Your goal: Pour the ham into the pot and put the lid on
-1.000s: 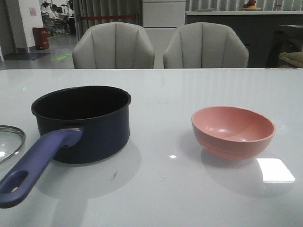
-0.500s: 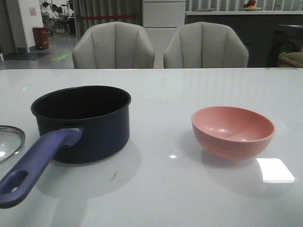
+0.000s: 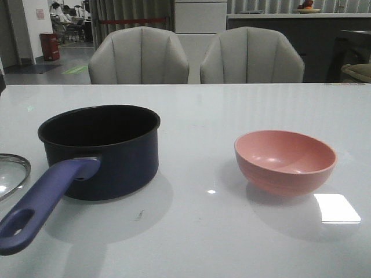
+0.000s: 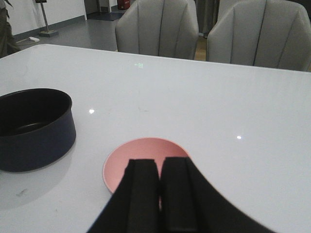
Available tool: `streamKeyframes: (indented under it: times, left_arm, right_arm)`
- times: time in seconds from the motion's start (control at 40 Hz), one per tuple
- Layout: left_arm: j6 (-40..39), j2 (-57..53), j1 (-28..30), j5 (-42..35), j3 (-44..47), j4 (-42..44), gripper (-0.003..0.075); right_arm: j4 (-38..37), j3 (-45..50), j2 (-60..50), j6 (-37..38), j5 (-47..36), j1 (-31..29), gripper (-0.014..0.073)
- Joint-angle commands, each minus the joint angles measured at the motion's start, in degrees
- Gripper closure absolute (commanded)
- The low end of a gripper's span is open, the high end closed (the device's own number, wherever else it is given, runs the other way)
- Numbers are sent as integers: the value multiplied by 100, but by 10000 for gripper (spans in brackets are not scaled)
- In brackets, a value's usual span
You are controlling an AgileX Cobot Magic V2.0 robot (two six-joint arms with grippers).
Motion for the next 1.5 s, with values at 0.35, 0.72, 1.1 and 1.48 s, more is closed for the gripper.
streamKeyframes:
  times: [0.35,0.72,1.1,1.48]
  left_arm:
    - [-64,279,19,-105,-186,-105,95]
    - [-64,515,19,-110,-186,-105,366]
    - [-64,468,19,282,-710,-105,426]
    - [138,-198,19,346,-1214,-105,426]
  right_arm:
    - [11,-162,16,-48,-494,-6,432]
    - [11,-162,16,-48,-494,-6,432]
    - [11,-162,16,-48,-494,-6,432]
    - [11,-162,16,-48,-494,-6,432]
